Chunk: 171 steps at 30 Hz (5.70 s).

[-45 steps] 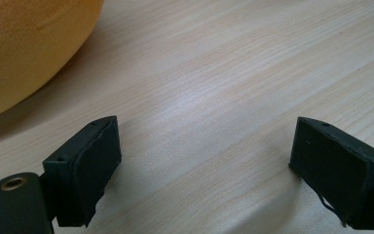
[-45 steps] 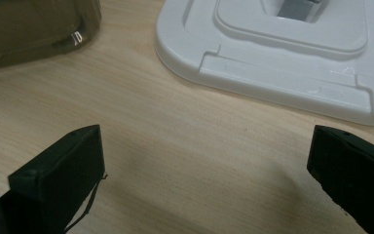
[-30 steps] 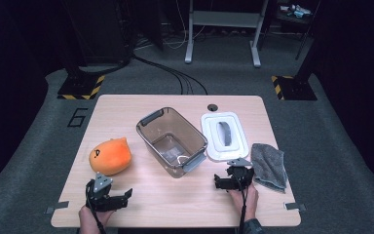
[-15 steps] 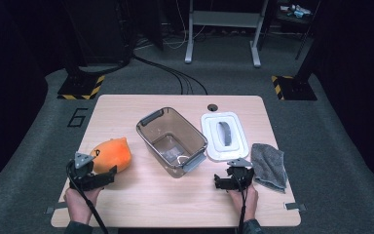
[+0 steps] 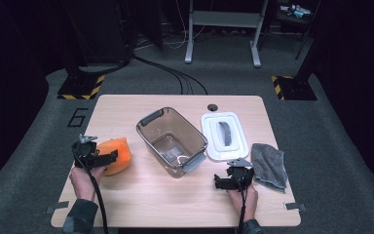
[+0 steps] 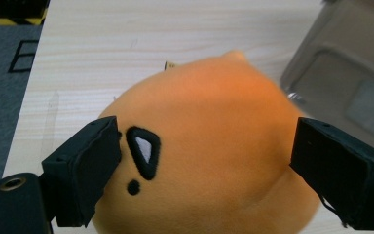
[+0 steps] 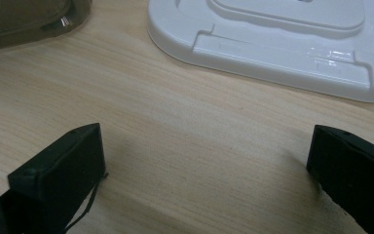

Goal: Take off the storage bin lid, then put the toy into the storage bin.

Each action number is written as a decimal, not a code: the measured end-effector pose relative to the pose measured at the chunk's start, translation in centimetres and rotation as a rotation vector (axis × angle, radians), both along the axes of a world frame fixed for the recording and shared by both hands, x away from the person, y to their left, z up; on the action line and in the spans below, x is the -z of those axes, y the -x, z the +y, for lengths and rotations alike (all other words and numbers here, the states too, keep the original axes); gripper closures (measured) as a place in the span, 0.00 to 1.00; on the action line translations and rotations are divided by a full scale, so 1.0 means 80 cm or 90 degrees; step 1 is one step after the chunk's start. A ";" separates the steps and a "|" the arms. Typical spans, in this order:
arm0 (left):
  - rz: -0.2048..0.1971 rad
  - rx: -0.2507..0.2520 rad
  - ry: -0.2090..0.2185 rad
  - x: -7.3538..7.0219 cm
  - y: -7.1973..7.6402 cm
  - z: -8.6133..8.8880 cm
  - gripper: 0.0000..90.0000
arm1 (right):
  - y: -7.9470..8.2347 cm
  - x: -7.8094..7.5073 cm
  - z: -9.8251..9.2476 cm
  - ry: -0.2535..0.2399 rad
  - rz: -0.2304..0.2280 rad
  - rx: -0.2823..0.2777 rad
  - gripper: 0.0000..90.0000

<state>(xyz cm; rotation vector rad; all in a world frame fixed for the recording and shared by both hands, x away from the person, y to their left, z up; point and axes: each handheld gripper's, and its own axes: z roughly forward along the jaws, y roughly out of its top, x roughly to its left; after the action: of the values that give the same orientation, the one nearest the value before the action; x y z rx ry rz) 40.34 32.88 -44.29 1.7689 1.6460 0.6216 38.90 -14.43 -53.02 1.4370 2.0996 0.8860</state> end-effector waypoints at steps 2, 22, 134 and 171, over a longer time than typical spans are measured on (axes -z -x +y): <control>0.006 0.002 -0.004 0.007 -0.001 0.000 0.13 | 0.000 0.000 0.000 -0.001 0.000 0.000 0.00; -0.030 0.023 -0.028 0.038 0.017 -0.004 0.65 | 0.000 0.000 0.000 -0.001 0.000 0.001 0.00; -0.233 0.278 -0.113 -0.165 -0.030 -0.029 0.72 | 0.000 0.000 -0.001 0.001 0.001 0.000 0.00; -0.234 0.452 -0.120 -0.164 -0.070 -0.107 0.71 | 0.000 0.000 0.000 -0.003 0.000 0.003 0.00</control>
<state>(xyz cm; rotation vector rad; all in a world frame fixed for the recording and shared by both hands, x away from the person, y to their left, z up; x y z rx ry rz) 45.96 24.33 -31.17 2.0499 0.6591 0.7124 38.94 -14.47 -53.02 1.4431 2.0948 0.8893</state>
